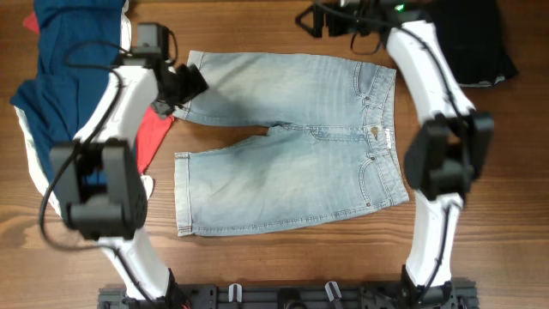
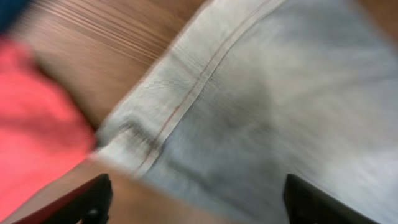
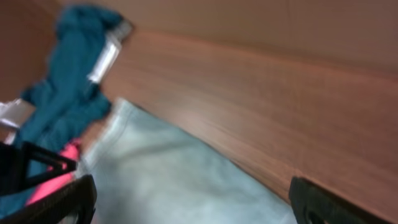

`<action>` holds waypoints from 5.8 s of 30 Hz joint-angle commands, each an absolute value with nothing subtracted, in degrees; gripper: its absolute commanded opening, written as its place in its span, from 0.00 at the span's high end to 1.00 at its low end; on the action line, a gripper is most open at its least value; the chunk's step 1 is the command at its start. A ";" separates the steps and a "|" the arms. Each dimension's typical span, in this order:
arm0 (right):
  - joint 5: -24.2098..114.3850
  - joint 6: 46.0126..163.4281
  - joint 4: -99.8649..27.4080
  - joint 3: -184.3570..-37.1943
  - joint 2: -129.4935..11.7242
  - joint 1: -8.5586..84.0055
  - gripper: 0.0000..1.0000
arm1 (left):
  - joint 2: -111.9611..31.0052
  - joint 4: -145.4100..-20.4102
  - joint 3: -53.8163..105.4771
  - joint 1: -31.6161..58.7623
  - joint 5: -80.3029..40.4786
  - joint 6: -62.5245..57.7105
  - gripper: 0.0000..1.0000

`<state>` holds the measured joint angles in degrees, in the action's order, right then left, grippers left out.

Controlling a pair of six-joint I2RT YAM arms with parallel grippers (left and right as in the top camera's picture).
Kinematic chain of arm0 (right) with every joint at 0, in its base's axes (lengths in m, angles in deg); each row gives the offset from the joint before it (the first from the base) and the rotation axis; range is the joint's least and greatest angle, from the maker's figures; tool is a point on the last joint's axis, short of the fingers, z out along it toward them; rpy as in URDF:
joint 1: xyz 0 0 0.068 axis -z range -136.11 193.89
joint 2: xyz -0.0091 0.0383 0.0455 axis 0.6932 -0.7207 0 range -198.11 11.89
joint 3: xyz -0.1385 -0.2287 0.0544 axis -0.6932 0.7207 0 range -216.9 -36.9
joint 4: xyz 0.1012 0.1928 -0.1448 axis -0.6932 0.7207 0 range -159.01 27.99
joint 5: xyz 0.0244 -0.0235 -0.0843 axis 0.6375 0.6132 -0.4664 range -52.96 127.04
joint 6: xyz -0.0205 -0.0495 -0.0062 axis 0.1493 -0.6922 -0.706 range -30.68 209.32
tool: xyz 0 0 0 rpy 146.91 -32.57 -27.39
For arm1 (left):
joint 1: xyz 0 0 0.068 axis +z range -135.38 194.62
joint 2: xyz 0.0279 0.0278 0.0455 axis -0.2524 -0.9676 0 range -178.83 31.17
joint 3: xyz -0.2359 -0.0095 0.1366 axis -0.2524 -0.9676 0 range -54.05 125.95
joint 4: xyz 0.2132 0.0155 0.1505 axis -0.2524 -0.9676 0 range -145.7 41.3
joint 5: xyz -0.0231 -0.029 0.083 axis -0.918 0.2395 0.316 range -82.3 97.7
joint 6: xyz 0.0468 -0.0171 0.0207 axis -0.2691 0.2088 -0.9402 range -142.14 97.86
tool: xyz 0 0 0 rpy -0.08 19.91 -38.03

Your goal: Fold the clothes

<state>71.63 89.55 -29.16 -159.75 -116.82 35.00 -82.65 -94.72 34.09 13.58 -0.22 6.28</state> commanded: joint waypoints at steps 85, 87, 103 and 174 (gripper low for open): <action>47.66 118.38 6.49 -121.67 -93.84 35.29 0.18 | -48.75 -95.31 -24.07 -2.13 13.62 66.78 0.96; 47.70 121.94 8.72 -121.67 -93.74 35.29 0.20 | -48.75 -94.48 -24.07 -2.13 13.94 66.76 0.96; 41.99 133.37 -1.88 -102.42 -93.74 36.14 0.21 | -48.75 -94.05 -24.07 -2.13 17.88 66.78 0.96; 34.50 128.39 -12.42 -98.66 -66.74 46.08 0.96 | -42.39 -85.92 6.07 -5.26 34.53 47.53 0.96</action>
